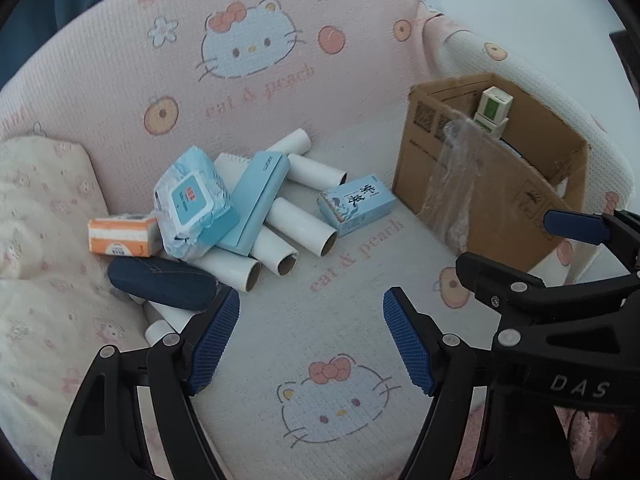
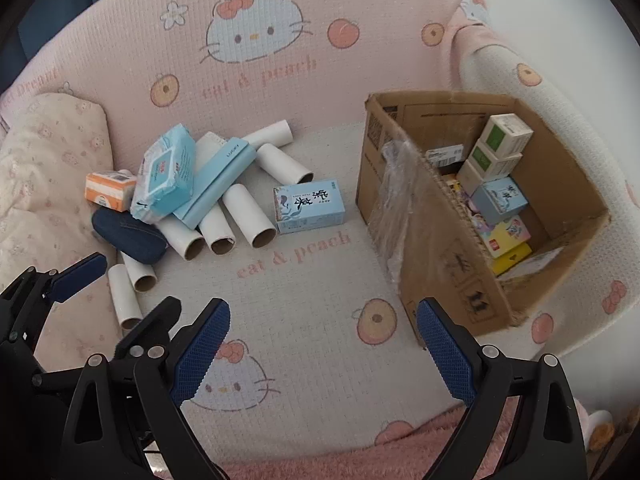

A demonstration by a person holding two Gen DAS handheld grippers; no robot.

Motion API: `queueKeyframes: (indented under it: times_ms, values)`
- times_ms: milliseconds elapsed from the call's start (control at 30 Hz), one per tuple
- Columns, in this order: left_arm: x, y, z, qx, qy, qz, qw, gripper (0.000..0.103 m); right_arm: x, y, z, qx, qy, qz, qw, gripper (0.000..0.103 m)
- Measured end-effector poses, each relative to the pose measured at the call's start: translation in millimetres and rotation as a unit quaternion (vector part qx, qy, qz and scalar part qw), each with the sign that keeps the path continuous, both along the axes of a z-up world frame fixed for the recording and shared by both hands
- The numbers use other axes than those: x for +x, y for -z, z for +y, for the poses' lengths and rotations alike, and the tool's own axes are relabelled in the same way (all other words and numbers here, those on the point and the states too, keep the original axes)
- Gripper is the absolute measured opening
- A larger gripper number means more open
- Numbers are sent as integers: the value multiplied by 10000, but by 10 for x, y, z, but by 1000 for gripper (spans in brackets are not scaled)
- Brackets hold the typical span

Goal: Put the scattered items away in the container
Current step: 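Move the right tool toward the light-blue printed box beside the tubes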

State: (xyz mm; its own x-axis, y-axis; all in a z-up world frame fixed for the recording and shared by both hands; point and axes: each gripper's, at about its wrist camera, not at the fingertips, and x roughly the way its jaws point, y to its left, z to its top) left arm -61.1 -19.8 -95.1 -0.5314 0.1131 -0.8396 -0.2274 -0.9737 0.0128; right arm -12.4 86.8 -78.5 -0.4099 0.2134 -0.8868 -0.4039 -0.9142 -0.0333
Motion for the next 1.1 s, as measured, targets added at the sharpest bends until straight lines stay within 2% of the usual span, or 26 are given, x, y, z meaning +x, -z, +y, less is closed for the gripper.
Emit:
queueKeyframes:
  times_ms: [200, 300, 400, 533, 667, 733, 900, 1033, 1100]
  values:
    - [-199, 401, -348, 698, -370, -193, 9967, 78, -249, 382, 44, -262, -100, 362, 9990, 94]
    - [-186, 494, -447, 777, -468, -145, 9958, 78, -320, 541, 26, -202, -201, 621, 9977, 94]
    - [-136, 545, -506, 734, -460, 145, 9961, 78, -362, 657, 22, -355, -343, 873, 9950, 94]
    - [-192, 642, -532, 822, -396, 167, 9957, 78, -401, 828, 34, -657, -360, 1064, 9915, 94]
    - [-322, 747, -546, 1362, -227, 110, 9904, 78, -400, 988, 138, -813, -20, 1221, 9892, 94]
    - [-400, 770, -529, 1650, -116, 132, 9861, 78, -416, 1050, 186, -747, 135, 1214, 9897, 94]
    - [-713, 825, -459, 2096, 45, 20, 9778, 73, -454, 1140, 233, -340, 402, 1659, 9847, 94]
    - [-1006, 931, -396, 2535, 126, -307, 9668, 72, -566, 1295, 252, 263, 345, 1473, 9881, 94]
    - [-1122, 996, -329, 2709, 231, -510, 9610, 67, -584, 1346, 286, 502, 335, 1449, 9876, 94]
